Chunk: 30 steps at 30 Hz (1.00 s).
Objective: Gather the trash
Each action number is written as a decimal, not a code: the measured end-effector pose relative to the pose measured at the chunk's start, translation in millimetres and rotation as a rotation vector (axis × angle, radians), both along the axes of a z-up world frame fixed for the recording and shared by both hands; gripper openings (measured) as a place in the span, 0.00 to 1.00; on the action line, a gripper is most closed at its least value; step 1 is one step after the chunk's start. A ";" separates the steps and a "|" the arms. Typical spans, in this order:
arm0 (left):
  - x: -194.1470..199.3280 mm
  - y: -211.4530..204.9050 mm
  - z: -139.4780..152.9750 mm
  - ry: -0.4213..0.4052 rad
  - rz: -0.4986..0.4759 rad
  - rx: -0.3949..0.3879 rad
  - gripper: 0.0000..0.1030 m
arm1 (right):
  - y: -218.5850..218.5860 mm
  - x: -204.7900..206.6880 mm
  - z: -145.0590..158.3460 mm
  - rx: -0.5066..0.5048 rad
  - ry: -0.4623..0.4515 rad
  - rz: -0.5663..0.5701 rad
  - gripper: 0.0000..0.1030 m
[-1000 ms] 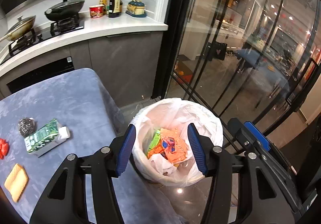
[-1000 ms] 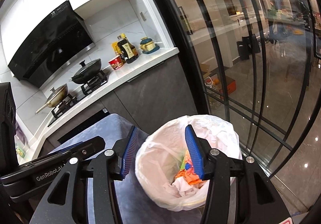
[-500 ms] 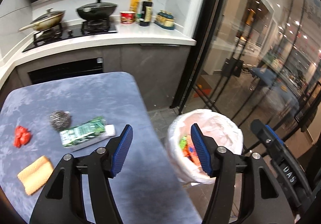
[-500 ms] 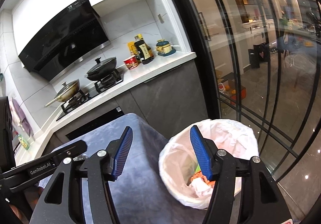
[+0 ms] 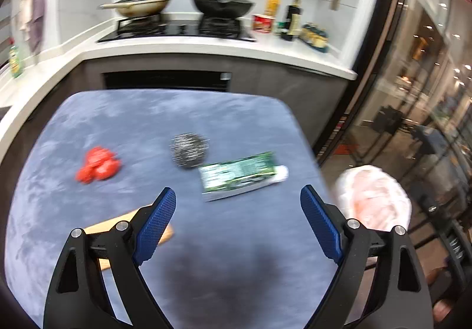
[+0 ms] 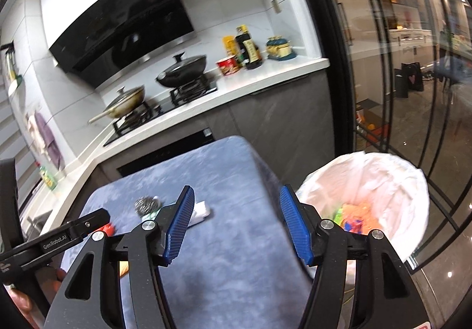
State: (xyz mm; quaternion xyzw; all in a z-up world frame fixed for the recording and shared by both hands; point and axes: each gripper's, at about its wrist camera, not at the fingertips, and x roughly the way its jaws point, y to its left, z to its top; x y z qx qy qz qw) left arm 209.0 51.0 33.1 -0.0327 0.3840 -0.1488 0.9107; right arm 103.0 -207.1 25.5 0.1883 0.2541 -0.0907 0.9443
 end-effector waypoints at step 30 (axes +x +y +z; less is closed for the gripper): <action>28.2 129.0 -123.7 0.216 0.143 0.030 0.31 | 97.1 79.4 -65.3 -0.015 0.170 0.136 0.57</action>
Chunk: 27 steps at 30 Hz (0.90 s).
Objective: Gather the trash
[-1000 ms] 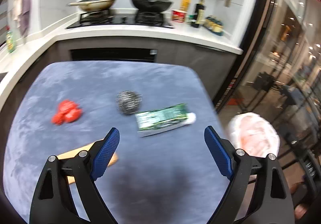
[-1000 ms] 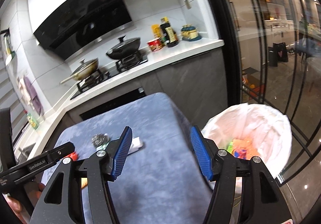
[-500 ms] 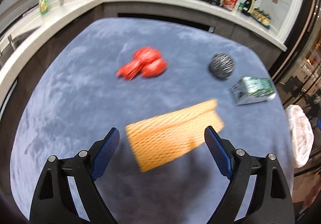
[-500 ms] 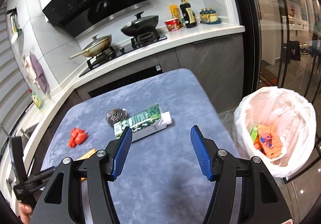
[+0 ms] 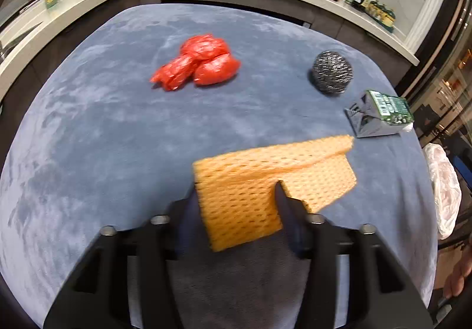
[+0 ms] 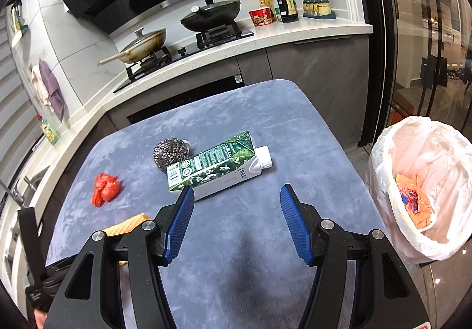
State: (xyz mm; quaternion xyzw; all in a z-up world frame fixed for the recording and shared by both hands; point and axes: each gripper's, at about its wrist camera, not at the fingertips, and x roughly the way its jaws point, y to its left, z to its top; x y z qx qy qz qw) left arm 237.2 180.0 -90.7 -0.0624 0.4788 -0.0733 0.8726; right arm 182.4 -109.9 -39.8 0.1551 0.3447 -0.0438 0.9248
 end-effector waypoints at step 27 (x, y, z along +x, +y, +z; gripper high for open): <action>22.2 -63.8 23.4 0.012 -0.005 -0.040 0.09 | -10.3 132.6 -31.6 0.035 0.083 0.178 0.58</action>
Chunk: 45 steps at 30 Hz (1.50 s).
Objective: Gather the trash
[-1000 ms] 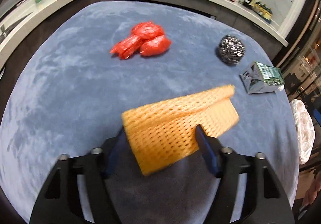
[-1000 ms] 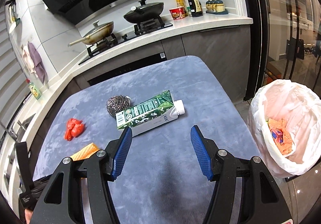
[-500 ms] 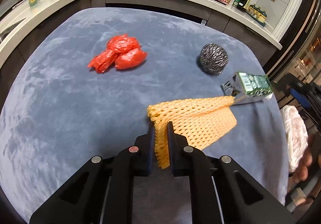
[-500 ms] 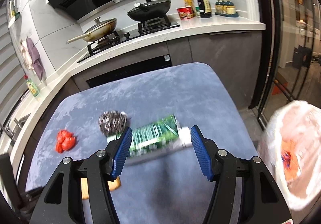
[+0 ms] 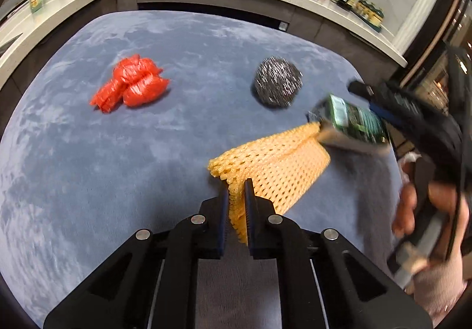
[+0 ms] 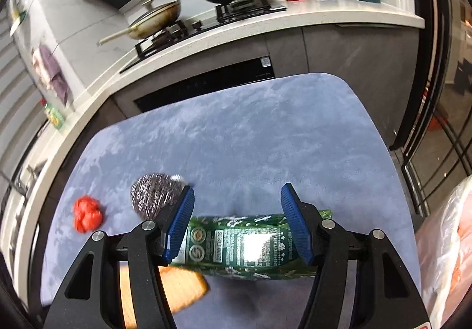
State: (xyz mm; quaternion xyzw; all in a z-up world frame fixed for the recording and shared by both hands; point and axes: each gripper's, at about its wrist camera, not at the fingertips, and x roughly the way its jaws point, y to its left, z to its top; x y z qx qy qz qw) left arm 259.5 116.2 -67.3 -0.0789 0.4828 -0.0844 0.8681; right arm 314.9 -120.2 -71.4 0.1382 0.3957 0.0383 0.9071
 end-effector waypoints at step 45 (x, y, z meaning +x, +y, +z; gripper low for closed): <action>-29.1 -26.3 7.3 0.010 0.013 0.026 0.09 | -56.4 -46.2 -26.1 0.060 0.093 0.281 0.71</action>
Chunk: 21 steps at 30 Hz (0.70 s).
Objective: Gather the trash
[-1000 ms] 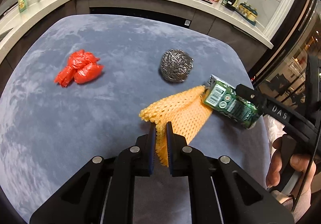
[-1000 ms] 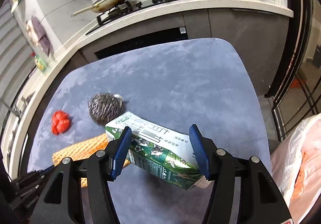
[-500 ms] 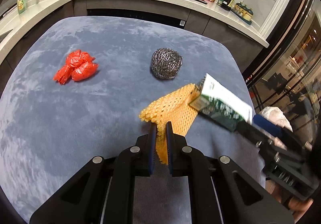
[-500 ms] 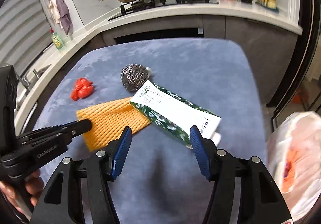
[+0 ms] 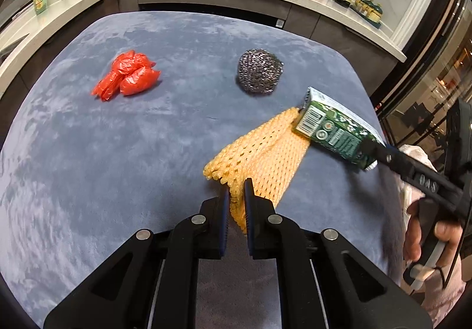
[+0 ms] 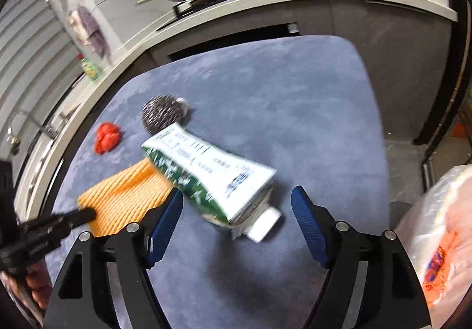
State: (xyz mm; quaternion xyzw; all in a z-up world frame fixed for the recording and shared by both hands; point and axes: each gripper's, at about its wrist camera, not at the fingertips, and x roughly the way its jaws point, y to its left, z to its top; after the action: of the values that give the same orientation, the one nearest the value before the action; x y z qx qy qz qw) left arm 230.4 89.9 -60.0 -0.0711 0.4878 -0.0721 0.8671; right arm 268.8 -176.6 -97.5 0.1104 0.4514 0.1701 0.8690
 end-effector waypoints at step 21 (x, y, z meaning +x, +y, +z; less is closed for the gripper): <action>-2.3 0.5 8.0 -0.012 0.002 -0.007 0.09 | 62.6 -20.4 -0.1 -0.147 -0.104 0.022 0.72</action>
State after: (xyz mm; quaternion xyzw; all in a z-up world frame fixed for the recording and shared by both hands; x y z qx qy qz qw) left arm 228.0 90.4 -52.0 -0.0743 0.4821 -0.0733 0.8699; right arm 248.4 -114.1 -97.5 0.0324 0.4182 0.1517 0.8950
